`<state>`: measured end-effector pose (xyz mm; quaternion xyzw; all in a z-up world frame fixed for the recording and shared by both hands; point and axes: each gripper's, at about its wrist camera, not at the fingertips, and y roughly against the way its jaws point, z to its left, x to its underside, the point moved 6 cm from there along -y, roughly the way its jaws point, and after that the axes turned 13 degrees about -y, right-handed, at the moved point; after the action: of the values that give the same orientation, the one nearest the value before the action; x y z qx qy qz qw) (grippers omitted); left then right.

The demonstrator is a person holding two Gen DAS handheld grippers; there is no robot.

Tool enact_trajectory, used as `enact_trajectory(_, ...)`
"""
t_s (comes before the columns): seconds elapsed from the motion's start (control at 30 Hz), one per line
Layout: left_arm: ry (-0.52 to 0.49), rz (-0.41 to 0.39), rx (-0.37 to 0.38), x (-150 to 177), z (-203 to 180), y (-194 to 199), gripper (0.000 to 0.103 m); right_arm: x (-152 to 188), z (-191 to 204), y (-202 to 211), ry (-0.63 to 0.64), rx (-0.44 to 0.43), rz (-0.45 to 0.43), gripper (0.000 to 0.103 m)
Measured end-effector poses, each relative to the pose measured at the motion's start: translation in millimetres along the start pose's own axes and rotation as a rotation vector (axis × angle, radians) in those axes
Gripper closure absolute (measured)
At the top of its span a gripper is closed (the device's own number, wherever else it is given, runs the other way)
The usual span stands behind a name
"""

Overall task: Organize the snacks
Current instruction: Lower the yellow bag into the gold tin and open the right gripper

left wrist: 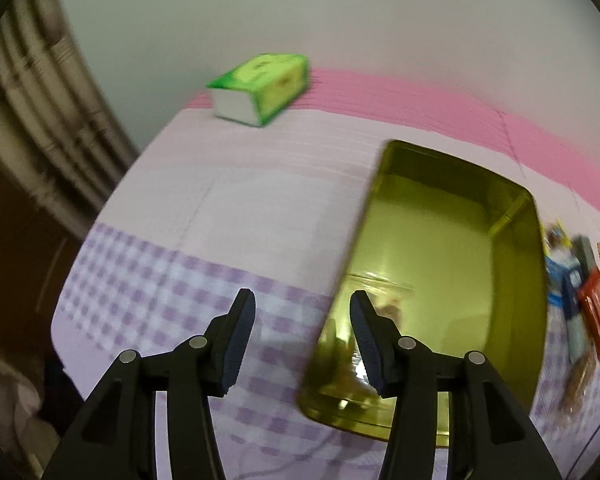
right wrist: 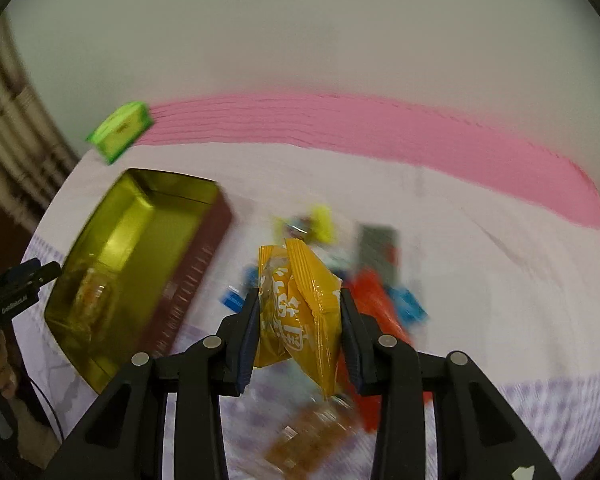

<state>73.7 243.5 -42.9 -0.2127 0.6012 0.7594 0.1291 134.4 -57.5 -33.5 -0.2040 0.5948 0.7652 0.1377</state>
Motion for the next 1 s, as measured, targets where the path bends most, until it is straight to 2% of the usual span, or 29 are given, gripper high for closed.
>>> enact_trajectory(0.2,0.038,0.013,-0.040,2.8,18.8,-7.9,0.052,-27.6,46.3,-21.7,0.097,-0.061,0.015,0.069)
enact_trajectory(0.5,0.106,0.034,-0.032,6.5,37.0,-20.3,0.048,-59.5,88.4,-84.2,0.157,-0.045,0.075,0.069)
enact_trajectory(0.7,0.096,0.045,-0.010,8.5,35.8,-24.7,0.047,-68.6,114.1,-114.6,0.215,-0.023,0.082,0.069)
enact_trajectory(1.0,0.083,0.056,-0.009,11.3,37.5,-29.2,0.046,-68.3,130.8,-145.4,0.254,-0.009,0.122,0.069)
